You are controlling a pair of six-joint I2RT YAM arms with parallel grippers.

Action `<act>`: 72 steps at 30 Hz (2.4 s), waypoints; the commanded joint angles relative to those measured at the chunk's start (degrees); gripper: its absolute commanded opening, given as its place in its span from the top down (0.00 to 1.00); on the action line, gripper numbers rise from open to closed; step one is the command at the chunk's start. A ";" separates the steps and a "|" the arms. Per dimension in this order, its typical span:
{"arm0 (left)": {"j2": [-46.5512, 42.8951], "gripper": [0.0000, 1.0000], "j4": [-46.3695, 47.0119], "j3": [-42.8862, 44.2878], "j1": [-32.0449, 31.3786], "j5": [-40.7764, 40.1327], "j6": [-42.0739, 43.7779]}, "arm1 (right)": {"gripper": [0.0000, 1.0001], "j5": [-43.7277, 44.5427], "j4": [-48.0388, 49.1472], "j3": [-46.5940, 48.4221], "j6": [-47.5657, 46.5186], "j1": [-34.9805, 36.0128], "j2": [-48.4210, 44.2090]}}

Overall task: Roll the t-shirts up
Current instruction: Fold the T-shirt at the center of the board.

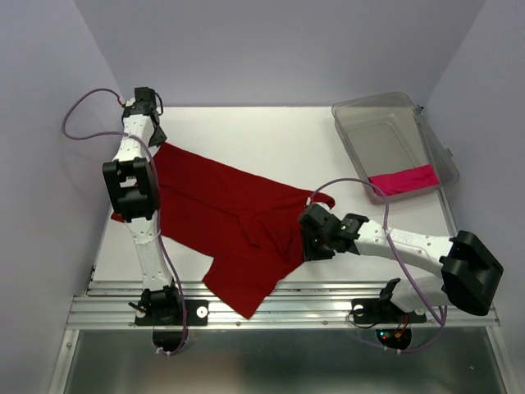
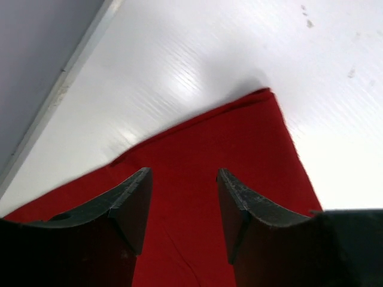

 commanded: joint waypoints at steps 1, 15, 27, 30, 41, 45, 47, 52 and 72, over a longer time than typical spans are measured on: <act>-3.80 0.42 -1.59 1.91 -3.19 -0.68 0.91 | 0.61 0.93 2.42 5.75 -1.78 0.56 -1.30; -6.80 0.43 -1.15 0.51 -5.48 -0.94 -0.41 | 0.62 3.20 9.18 21.82 -9.33 8.29 16.35; -6.80 0.43 -0.80 -0.99 -5.48 -0.94 0.12 | 0.54 4.61 12.00 28.17 -13.12 8.82 28.93; -6.71 0.43 -0.36 -1.43 -5.48 -0.68 0.12 | 0.59 6.01 12.71 27.91 -12.33 8.82 29.99; -7.23 0.43 0.08 -2.48 -5.48 -0.33 0.12 | 0.92 8.31 14.99 27.73 -10.74 8.82 30.16; -7.32 0.44 0.17 -2.66 -5.48 0.20 0.20 | 0.99 5.59 15.43 28.52 -12.41 8.82 28.94; -7.41 0.44 0.17 -2.57 -5.48 0.11 0.29 | 0.99 4.09 15.43 28.78 -12.76 8.82 28.32; -7.68 0.44 0.08 -2.66 -5.57 0.11 0.38 | 0.99 0.13 14.91 29.31 -13.82 9.34 26.21; -6.88 0.44 -0.71 -2.48 -5.57 1.70 1.08 | 0.60 -0.67 7.62 32.21 -14.87 9.34 23.93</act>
